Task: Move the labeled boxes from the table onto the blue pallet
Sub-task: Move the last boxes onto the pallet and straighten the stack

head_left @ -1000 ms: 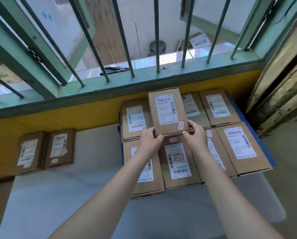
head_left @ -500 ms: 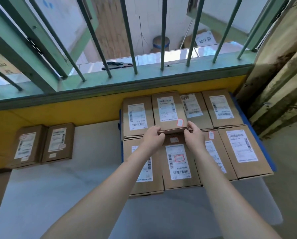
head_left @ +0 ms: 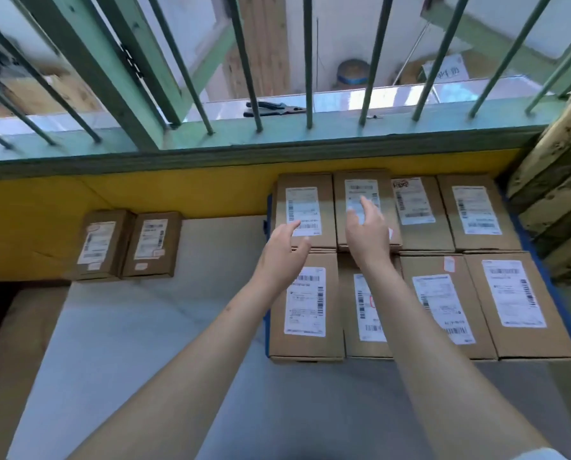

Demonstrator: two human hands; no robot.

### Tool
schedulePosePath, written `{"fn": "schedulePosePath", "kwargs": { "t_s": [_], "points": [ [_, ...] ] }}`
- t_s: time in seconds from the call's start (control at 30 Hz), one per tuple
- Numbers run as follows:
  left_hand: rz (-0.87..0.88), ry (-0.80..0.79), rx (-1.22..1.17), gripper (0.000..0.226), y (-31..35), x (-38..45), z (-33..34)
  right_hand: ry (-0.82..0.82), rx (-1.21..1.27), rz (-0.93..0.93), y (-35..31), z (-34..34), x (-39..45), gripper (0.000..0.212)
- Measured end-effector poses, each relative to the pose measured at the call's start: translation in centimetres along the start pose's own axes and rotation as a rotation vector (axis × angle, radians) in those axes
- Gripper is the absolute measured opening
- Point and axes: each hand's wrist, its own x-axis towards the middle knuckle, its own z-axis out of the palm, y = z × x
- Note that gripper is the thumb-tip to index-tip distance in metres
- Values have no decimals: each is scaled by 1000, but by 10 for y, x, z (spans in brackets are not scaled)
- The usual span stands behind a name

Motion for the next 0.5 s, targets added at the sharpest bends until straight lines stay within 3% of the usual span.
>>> {"fn": "schedulePosePath", "kwargs": {
  "t_s": [0.27,0.5],
  "points": [
    [-166,170,-66,52,-87,-26,-96,-209,-17,-200,-108,123,-24,59],
    [-354,241,-150,48,-209,-36,-188,-335,-142,-266,-177,267,-61,60]
  ]
}}
